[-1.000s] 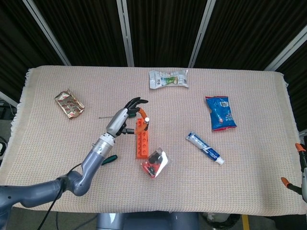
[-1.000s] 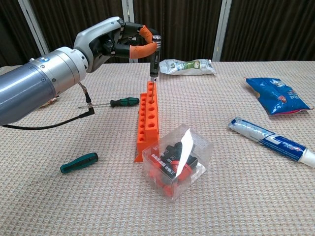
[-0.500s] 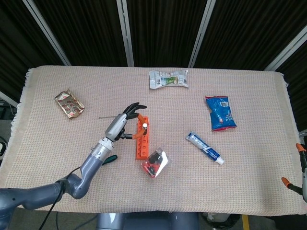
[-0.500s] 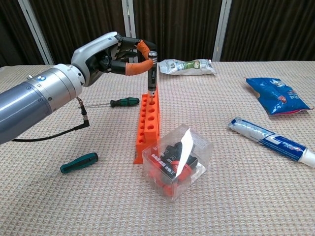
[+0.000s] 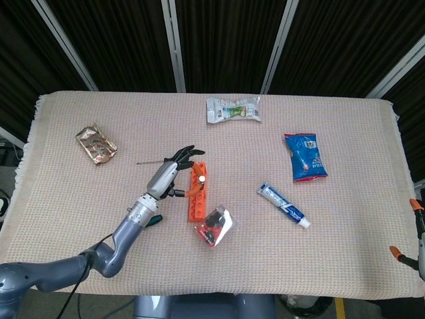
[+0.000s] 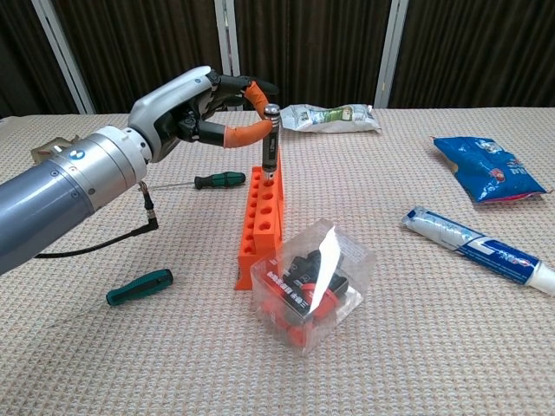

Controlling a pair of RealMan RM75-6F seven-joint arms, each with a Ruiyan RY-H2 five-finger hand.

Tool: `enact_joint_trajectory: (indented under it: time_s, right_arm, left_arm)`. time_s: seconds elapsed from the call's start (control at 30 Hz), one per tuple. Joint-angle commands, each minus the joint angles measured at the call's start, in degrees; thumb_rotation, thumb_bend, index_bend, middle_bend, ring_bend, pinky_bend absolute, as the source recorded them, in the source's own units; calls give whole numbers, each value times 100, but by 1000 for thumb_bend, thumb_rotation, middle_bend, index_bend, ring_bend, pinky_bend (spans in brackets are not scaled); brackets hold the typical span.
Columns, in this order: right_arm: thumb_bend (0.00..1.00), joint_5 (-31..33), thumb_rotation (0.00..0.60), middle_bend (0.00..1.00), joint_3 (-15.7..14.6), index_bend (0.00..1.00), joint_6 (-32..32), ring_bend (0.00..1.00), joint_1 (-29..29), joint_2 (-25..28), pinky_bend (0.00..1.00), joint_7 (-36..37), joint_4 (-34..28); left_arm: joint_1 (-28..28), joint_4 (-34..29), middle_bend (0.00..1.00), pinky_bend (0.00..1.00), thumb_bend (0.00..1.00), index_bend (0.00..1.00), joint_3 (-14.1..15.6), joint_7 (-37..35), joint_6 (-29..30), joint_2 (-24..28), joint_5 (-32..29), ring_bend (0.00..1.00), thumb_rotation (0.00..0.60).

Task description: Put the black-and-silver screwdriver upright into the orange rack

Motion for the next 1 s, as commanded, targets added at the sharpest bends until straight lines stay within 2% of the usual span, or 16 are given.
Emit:
enact_joint_trajectory:
  time_s: [0.03,1.0]
  right_arm:
    - [0,3,600,85,4,54,-4,0,4,-1,146,-2,3]
    - [0,59,600,86,27,54,-61,0,32,-3,146,-15,7]
  left_arm:
    - [19,58,133,0,554,642,23,-56,7,-42,0,0,533]
    - [105,281,137,0,555,643,145,-206,112,-179,127,0,529]
